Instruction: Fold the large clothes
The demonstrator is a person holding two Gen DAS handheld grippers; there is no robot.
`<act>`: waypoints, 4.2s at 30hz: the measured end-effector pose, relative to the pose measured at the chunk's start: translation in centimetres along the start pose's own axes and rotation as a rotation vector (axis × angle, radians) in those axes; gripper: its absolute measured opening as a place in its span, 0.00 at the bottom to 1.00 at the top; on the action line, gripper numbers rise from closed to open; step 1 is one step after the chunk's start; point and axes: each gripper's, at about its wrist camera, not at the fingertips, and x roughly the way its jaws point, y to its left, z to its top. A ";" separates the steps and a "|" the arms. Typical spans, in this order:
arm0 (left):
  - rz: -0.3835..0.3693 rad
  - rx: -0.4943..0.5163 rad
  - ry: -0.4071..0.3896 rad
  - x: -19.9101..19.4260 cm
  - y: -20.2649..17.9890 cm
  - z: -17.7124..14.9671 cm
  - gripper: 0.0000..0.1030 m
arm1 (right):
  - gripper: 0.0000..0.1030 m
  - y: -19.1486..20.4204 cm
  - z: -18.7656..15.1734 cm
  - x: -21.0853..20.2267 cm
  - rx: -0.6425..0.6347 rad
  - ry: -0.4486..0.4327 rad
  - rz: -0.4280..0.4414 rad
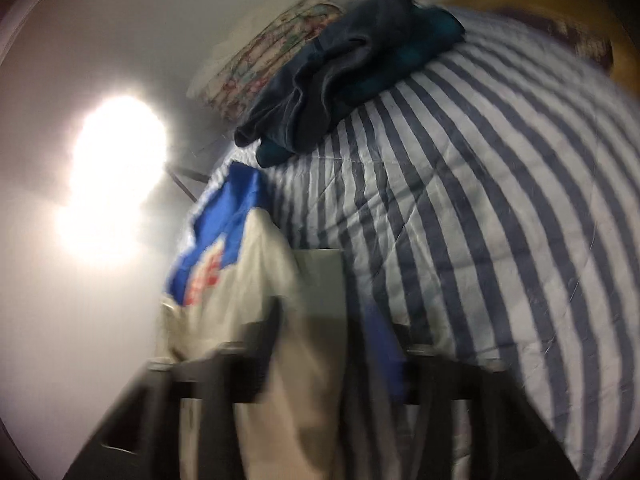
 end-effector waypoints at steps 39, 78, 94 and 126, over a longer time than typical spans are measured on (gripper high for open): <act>-0.134 0.015 0.151 -4.4 -0.2 -10.0 0.28 | 0.38 8.5 -18.9 -16.5 -0.291 0.167 -0.076; -0.050 0.323 0.077 -6.6 -5.7 -11.1 0.06 | 0.54 0.6 -27.9 -13.0 -0.257 0.290 -0.208; -0.065 0.363 0.098 -2.1 -8.4 -9.4 0.06 | 0.12 2.5 -28.8 -13.4 -0.275 0.275 -0.124; -0.080 0.013 -0.284 -20.0 4.9 -1.7 0.06 | 0.07 22.8 -35.5 -3.8 -1.043 0.184 -0.563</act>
